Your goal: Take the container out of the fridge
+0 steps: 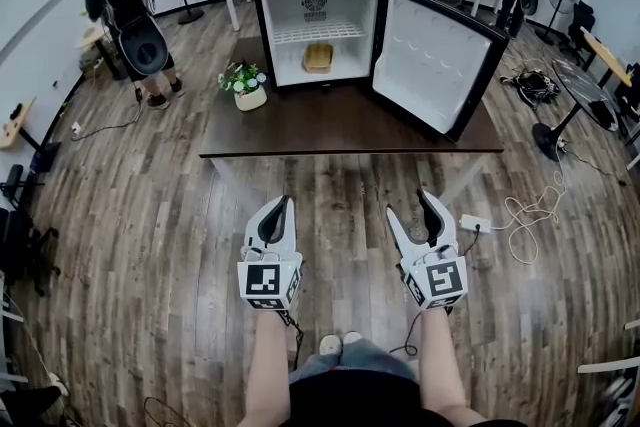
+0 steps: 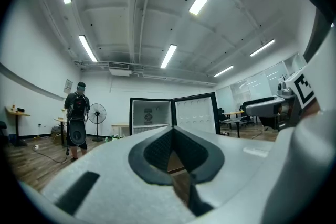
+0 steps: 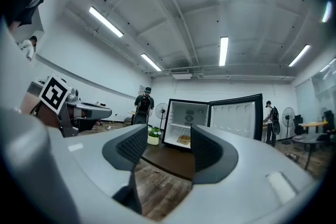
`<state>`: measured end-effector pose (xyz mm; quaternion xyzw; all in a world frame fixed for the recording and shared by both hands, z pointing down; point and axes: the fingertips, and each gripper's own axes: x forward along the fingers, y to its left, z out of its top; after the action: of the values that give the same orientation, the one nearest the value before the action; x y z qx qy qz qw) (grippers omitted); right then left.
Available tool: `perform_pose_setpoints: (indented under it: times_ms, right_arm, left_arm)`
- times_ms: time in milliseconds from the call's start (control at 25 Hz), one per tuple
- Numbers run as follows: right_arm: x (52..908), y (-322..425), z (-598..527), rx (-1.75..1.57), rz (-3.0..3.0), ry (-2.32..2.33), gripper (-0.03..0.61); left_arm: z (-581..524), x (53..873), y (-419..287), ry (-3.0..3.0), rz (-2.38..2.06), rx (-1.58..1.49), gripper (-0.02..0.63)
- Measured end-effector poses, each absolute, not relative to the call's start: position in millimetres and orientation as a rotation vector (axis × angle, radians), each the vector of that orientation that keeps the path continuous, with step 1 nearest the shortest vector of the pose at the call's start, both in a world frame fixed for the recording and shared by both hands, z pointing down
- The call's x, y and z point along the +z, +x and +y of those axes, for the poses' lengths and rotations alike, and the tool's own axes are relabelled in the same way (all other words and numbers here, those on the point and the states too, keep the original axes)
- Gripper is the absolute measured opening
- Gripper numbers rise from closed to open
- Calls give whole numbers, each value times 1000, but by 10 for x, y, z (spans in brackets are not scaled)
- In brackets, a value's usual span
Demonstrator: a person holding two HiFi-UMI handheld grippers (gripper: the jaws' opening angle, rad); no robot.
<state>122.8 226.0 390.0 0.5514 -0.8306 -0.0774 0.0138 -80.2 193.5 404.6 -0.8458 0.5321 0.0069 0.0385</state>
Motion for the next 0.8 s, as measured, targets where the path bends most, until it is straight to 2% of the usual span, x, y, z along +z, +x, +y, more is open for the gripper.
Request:
perform_pose_setpoints:
  times_ms: [240, 800]
  right_arm:
    - [3898, 1152, 2228, -235, -2577, 1729, 287]
    - [3951, 1038, 1552, -274, -2589, 1673, 298]
  left_arm:
    - [1910, 4043, -939, -2591, 1629, 22, 5]
    - [1306, 4084, -881, -2584, 1608, 20, 5]
